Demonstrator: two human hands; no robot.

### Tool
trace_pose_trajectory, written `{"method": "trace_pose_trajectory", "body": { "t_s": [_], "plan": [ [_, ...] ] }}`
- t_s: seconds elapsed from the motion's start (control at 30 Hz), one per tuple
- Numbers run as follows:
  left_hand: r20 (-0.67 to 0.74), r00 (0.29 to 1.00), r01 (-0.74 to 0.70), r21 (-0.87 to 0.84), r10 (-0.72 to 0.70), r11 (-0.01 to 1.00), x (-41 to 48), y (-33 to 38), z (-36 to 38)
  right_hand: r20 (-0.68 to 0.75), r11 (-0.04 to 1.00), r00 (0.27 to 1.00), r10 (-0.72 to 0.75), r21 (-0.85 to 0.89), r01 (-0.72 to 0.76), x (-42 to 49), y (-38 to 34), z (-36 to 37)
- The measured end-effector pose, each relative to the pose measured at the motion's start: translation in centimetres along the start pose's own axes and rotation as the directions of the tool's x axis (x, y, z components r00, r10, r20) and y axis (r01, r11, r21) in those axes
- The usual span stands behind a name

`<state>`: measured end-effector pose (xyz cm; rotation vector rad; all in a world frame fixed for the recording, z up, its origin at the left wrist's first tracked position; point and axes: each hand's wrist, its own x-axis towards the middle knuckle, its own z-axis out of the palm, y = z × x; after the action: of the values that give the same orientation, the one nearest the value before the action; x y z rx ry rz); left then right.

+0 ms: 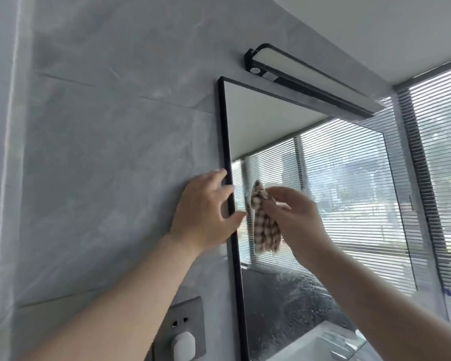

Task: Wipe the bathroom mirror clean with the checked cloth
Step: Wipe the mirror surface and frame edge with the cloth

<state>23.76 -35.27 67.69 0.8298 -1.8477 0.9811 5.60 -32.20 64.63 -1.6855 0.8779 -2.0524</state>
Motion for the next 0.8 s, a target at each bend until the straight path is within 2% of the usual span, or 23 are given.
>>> {"method": "trace_pose_trajectory", "body": {
  "t_s": [0.03, 0.07, 0.1, 0.13, 0.17, 0.2, 0.33, 0.37, 0.47, 0.5, 0.53, 0.57, 0.63, 0.73, 0.8],
  "plan": [
    [-0.161, 0.981, 0.077, -0.183, -0.107, 0.980, -0.2, 0.6, -0.5, 0.026, 0.999, 1.000, -0.003, 0.040, 0.002, -0.7, -0.8, -0.2],
    [-0.213, 0.957, 0.115, -0.339, -0.195, 0.934, -0.3, 1.5, -1.4, 0.045, 0.998, 0.999, -0.015, 0.069, 0.012, -1.4, -1.6, -0.5],
    [-0.131, 0.962, 0.152, -0.480, -0.242, 0.864, -0.5, 2.6, -2.6, 0.061, 0.996, 0.998, -0.035, 0.088, 0.030, -2.0, -2.4, -0.6],
    [0.015, 0.967, 0.210, -0.616, -0.255, 0.759, -0.8, 3.7, -3.7, 0.069, 0.994, 0.996, -0.054, 0.101, 0.046, -2.5, -3.1, -0.8],
    [0.152, 0.957, 0.278, -0.716, -0.245, 0.641, -0.9, 4.8, -4.6, 0.069, 0.992, 0.995, -0.067, 0.116, 0.059, -3.0, -3.8, -0.9],
    [0.221, 0.944, 0.323, -0.771, -0.245, 0.549, -1.0, 5.5, -5.3, 0.064, 0.988, 0.995, -0.075, 0.142, 0.065, -3.5, -4.5, -1.0],
    [0.246, 0.919, 0.353, -0.861, -0.308, 0.367, -0.5, 6.2, -7.3, 0.066, 0.961, 0.995, -0.079, 0.270, 0.058, -4.5, -6.3, -1.5],
    [0.290, 0.908, 0.376, -0.882, -0.303, 0.284, -0.5, 6.2, -7.8, 0.086, 0.948, 0.994, -0.073, 0.317, 0.043, -4.6, -6.6, -1.7],
    [0.437, 0.863, 0.419, -0.899, -0.254, -0.125, -0.2, 6.9, -9.1, 0.129, 0.903, 0.992, 0.008, 0.424, -0.063, -4.9, -7.6, -2.5],
    [0.466, 0.849, 0.414, -0.879, -0.249, -0.236, -0.1, 7.1, -9.3, 0.121, 0.907, 0.992, 0.028, 0.414, -0.076, -5.0, -7.8, -2.8],
    [0.482, 0.840, 0.408, -0.864, -0.250, -0.296, 0.0, 7.4, -9.5, 0.094, 0.932, 0.995, 0.028, 0.358, -0.060, -5.0, -8.0, -3.0],
    [0.492, 0.833, 0.410, -0.856, -0.253, -0.314, 0.0, 7.7, -9.7, 0.058, 0.968, 0.998, 0.001, 0.251, -0.016, -5.1, -8.2, -3.2],
    [0.492, 0.833, 0.434, -0.865, -0.254, -0.252, 0.0, 8.4, -10.0, 0.044, 0.998, 0.997, -0.058, 0.033, 0.056, -5.5, -8.7, -3.5],
    [0.481, 0.844, 0.464, -0.877, -0.238, -0.124, -0.1, 9.2, -10.3, 0.168, 1.000, 0.985, -0.030, -0.003, 0.031, -6.5, -9.9, -3.9],
    [0.487, 0.849, 0.473, -0.874, -0.204, -0.116, -0.1, 9.7, -10.7, 0.217, 1.000, 0.976, 0.008, -0.007, -0.007, -7.1, -10.6, -4.0]
  ]
}}
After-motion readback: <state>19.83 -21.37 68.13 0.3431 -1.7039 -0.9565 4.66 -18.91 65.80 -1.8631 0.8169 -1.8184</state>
